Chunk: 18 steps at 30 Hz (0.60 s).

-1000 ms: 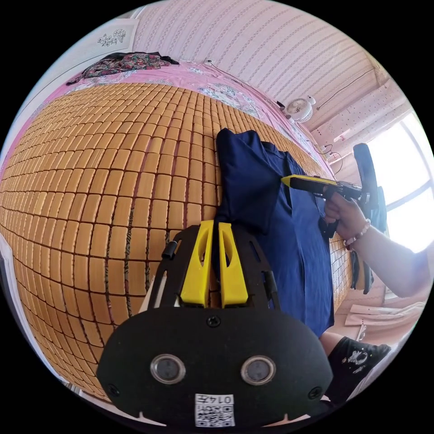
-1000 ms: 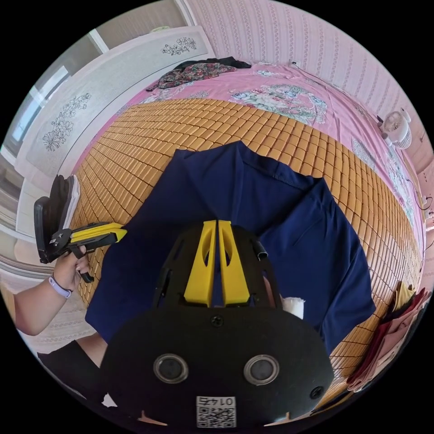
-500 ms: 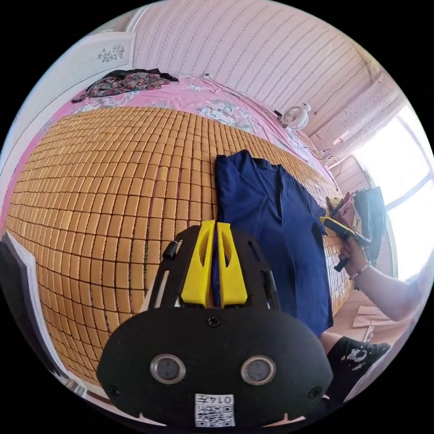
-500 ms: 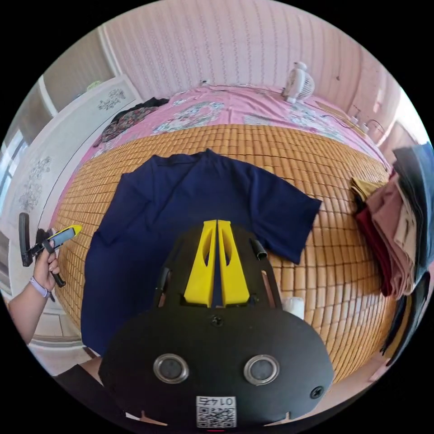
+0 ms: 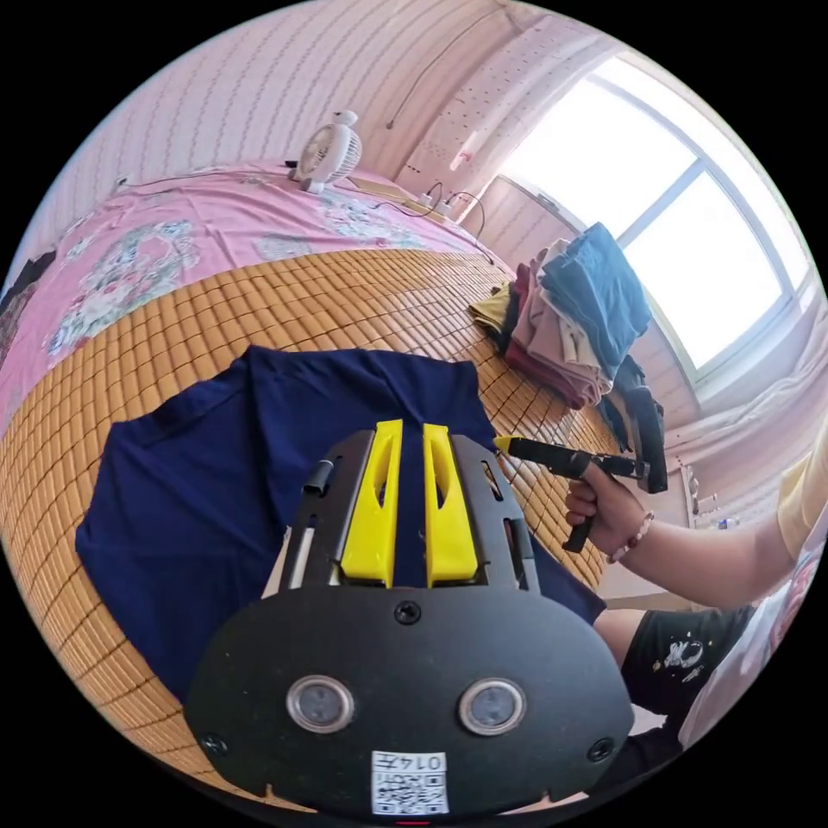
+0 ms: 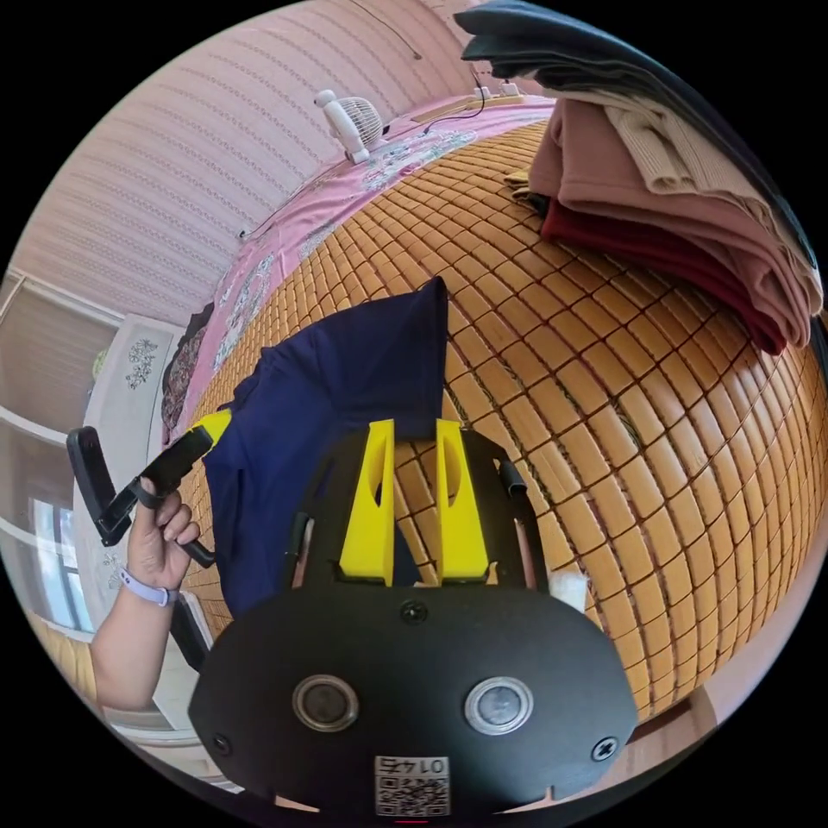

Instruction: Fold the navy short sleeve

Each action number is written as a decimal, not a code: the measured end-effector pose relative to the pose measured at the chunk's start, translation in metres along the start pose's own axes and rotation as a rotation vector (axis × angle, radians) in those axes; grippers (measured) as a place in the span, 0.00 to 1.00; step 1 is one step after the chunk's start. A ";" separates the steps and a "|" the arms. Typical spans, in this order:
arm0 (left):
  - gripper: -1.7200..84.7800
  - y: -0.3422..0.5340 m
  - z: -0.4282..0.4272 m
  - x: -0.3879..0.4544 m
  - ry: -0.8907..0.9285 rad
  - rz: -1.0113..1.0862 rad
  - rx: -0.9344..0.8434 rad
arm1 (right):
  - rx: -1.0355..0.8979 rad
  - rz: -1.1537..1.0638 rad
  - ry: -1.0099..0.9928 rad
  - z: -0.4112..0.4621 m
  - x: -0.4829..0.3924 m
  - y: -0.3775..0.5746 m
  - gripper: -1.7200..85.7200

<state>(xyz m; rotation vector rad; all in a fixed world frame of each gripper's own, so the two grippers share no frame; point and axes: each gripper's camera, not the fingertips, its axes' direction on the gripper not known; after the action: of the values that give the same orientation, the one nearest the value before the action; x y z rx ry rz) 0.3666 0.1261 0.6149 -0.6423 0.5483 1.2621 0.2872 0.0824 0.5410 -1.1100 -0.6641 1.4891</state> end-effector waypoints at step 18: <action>0.04 -0.100 0.137 0.082 -0.138 0.212 -0.255 | -0.045 -0.242 0.067 0.001 0.036 -0.006 0.03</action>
<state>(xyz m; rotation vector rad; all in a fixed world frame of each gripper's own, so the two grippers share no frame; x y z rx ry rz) 0.4857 0.2614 0.6683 -0.7163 0.3497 1.5806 0.2903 0.1188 0.5363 -1.0679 -0.7602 1.2313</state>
